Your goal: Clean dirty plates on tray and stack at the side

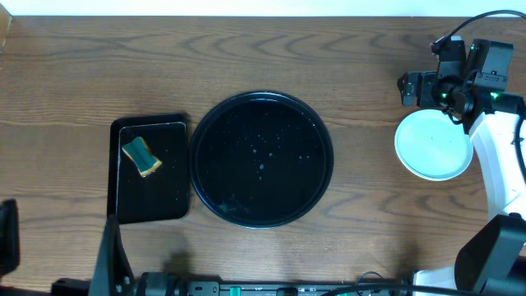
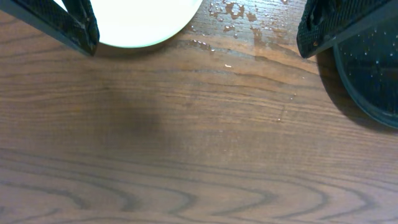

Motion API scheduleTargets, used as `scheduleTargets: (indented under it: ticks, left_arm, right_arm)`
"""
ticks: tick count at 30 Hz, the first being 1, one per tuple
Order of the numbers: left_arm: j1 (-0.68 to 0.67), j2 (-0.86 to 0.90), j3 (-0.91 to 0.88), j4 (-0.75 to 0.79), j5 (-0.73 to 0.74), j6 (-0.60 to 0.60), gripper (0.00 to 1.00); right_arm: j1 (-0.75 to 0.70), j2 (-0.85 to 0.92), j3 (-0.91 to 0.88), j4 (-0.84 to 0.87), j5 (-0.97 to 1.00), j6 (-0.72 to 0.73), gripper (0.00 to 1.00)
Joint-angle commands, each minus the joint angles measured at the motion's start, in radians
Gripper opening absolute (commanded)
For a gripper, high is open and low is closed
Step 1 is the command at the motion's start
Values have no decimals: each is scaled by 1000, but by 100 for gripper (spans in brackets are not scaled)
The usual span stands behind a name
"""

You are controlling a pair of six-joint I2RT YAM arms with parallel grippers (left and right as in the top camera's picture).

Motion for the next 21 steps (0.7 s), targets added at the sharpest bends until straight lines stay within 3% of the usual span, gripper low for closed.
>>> scheduleTargets:
  ticks: [1, 21]
  left_arm:
    - [16, -56, -101, 23, -5, 5, 90]
    - [55, -438, -878, 495, 2, -72, 90]
  right_arm:
    - [-1, -23, -2, 0, -8, -8, 99]
    - [-1, -23, -2, 0, -8, -8, 99]
